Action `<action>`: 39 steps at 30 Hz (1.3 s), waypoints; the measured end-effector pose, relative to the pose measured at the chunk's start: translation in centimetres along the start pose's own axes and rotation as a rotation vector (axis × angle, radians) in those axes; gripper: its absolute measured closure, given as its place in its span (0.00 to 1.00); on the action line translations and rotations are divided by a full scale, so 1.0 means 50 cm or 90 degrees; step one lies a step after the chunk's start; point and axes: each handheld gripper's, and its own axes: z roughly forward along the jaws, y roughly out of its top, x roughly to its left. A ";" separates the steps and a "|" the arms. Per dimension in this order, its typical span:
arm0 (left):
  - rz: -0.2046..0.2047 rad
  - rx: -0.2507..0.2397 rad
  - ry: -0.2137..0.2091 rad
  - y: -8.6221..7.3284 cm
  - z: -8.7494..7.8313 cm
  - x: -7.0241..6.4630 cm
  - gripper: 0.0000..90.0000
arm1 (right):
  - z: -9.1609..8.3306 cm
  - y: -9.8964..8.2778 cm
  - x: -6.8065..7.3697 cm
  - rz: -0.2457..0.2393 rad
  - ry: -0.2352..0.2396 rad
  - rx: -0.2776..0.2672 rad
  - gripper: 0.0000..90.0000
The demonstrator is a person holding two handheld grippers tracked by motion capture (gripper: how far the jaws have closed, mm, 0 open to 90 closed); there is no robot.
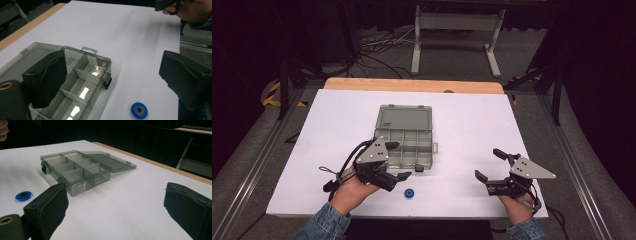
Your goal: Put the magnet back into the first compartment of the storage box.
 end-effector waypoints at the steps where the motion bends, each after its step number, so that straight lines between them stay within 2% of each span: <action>1: 0.001 0.012 0.000 0.003 0.001 0.000 0.10 | 0.000 0.000 0.000 0.001 0.001 0.000 0.07; 8: 0.010 0.088 -0.004 0.027 0.005 -0.005 0.12 | 0.002 -0.002 -0.001 0.006 0.005 0.003 0.07; 11: 0.000 0.134 -0.005 0.033 0.008 -0.010 0.15 | 0.002 -0.002 -0.002 0.011 0.007 0.002 0.07; 12: 0.000 0.134 -0.005 0.033 0.008 -0.010 0.15 | 0.002 -0.002 -0.002 0.011 0.007 0.002 0.07; 14: -0.001 0.154 -0.010 0.035 0.007 -0.010 0.15 | 0.002 -0.003 -0.003 0.012 0.012 0.001 0.07; 16: -0.012 0.178 -0.022 0.035 0.010 -0.006 0.15 | 0.004 -0.004 -0.002 0.013 0.021 0.003 0.07; 20: -0.018 0.192 -0.038 0.033 0.014 -0.002 0.15 | 0.007 -0.004 -0.001 0.012 0.025 0.005 0.07; 25: -0.016 0.216 -0.077 0.026 0.029 -0.006 0.15 | 0.008 -0.004 -0.002 0.016 0.031 0.011 0.07; 31: -0.012 0.217 -0.096 0.013 0.051 -0.016 0.18 | 0.008 -0.005 -0.002 0.017 0.033 0.013 0.07; 33: -0.003 0.231 -0.105 0.007 0.061 -0.020 0.18 | 0.007 -0.005 -0.003 0.017 0.033 0.014 0.07; 39: -0.003 0.255 -0.122 -0.007 0.085 -0.027 0.18 | 0.006 -0.005 -0.004 0.017 0.032 0.015 0.07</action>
